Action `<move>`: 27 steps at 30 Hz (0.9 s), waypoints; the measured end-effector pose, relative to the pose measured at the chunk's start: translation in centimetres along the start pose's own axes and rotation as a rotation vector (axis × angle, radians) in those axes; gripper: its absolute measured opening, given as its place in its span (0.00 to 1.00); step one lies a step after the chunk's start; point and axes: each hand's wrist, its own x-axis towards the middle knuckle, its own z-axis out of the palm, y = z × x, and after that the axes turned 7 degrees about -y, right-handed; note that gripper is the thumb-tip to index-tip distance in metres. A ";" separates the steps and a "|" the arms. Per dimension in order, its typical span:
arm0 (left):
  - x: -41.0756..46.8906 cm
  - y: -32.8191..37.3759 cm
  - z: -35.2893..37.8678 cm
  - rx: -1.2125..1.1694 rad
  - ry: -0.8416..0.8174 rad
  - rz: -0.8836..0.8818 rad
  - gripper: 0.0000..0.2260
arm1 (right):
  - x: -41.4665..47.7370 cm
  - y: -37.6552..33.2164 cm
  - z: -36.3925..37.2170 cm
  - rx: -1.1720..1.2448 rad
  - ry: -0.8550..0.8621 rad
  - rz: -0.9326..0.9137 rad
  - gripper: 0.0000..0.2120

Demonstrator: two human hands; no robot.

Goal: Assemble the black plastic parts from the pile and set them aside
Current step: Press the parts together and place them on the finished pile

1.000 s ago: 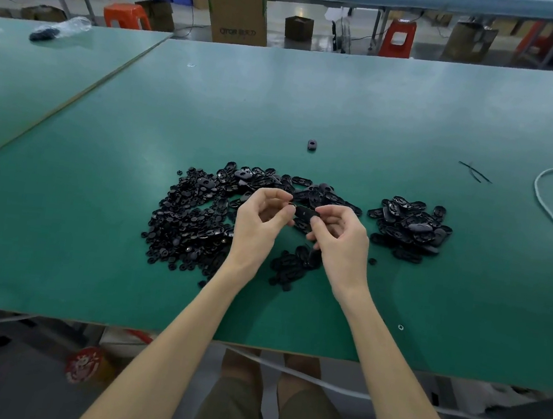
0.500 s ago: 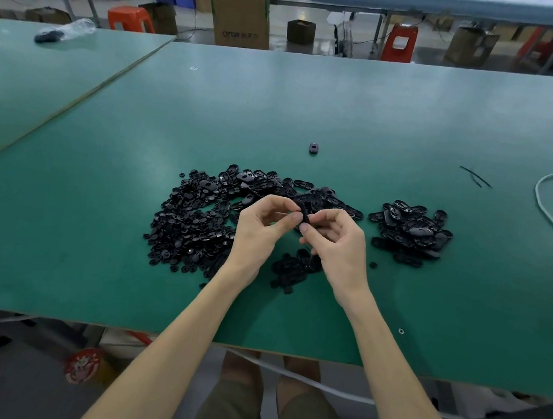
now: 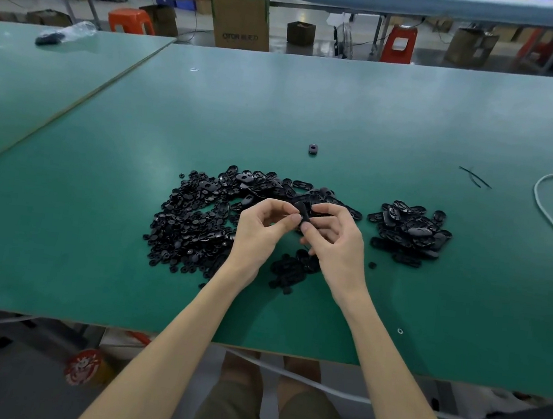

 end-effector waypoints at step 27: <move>-0.1 0.0 -0.1 -0.054 -0.022 0.021 0.09 | 0.1 0.2 -0.3 0.013 0.045 -0.009 0.08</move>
